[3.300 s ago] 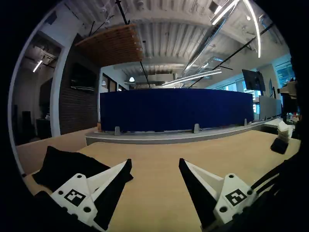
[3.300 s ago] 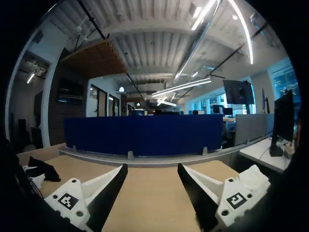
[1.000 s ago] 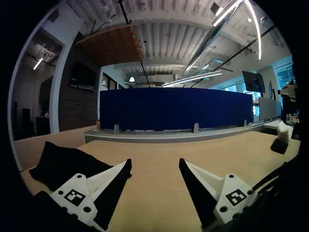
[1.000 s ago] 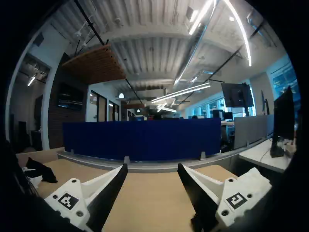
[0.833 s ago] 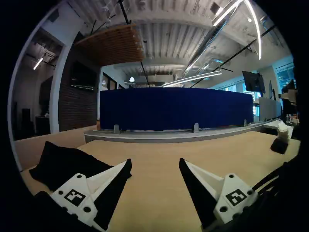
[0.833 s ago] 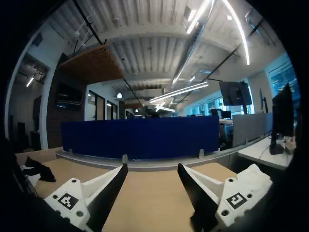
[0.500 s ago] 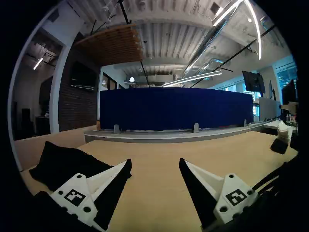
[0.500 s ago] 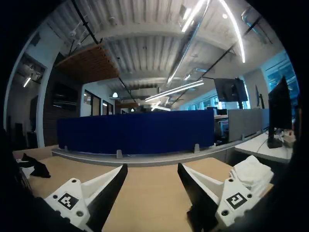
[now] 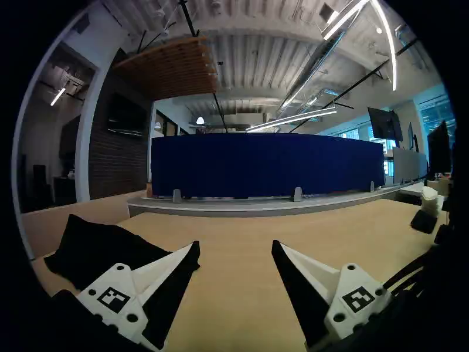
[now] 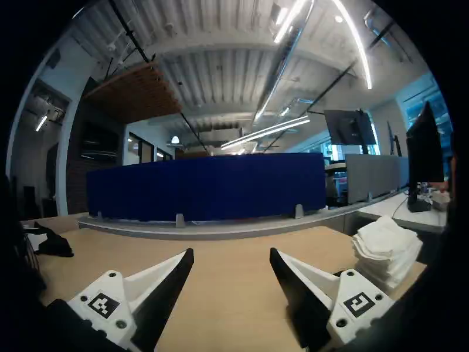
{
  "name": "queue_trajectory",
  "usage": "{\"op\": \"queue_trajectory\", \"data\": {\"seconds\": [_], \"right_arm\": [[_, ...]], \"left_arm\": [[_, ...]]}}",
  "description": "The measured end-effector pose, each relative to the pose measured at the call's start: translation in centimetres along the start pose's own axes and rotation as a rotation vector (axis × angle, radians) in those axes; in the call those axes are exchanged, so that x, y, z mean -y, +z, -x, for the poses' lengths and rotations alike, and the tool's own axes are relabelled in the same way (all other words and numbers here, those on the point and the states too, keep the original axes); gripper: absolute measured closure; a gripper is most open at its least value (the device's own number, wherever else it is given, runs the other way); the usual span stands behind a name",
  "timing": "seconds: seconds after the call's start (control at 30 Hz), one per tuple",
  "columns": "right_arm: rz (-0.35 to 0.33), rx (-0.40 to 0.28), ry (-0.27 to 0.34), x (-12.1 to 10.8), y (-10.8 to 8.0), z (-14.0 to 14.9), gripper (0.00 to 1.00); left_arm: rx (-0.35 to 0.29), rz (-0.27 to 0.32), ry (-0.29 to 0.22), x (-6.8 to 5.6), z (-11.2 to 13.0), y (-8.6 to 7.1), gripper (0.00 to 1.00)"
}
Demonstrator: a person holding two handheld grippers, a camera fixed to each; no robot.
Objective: Fold towel
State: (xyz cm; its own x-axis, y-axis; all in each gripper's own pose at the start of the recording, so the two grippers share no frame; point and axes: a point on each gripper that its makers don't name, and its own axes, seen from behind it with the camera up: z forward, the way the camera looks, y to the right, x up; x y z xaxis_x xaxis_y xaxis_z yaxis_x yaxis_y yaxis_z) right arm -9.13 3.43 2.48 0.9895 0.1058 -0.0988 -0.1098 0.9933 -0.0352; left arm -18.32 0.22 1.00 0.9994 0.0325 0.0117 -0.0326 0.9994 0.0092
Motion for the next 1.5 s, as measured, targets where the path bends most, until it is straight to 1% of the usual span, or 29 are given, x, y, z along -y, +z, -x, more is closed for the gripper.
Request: {"op": "queue_trajectory", "data": {"seconds": [0.3, 0.47, 0.87, 1.07, 1.27, 1.5], "right_arm": [[0.012, 0.011, 0.029, -0.5, 0.2, 1.9, 0.00], [0.009, 0.021, 0.010, -0.3, 0.2, 2.6, 0.00], [-0.024, 0.041, -0.021, 1.1, 0.3, 3.4, 0.00], [-0.026, 0.043, -0.027, 1.1, 0.6, 3.5, 0.00], [-0.036, 0.045, -0.058, 1.6, 0.5, 3.9, 0.00], [-0.027, 0.045, -0.065, 1.4, 0.5, 3.9, 0.00]], "left_arm": [[0.000, 0.000, 0.000, 0.0, 0.0, 0.0, 0.10], [0.000, 0.000, 0.000, 0.1, 0.0, 0.1, 0.09], [0.000, 0.000, 0.000, 0.0, 0.0, 0.0, 0.10], [0.000, 0.000, 0.000, 0.0, 0.0, 0.0, 0.09], [0.000, 0.000, 0.000, 0.0, -0.1, 0.0, 0.10], [0.000, 0.000, 0.000, 0.1, -0.1, -0.1, 0.10]]}}
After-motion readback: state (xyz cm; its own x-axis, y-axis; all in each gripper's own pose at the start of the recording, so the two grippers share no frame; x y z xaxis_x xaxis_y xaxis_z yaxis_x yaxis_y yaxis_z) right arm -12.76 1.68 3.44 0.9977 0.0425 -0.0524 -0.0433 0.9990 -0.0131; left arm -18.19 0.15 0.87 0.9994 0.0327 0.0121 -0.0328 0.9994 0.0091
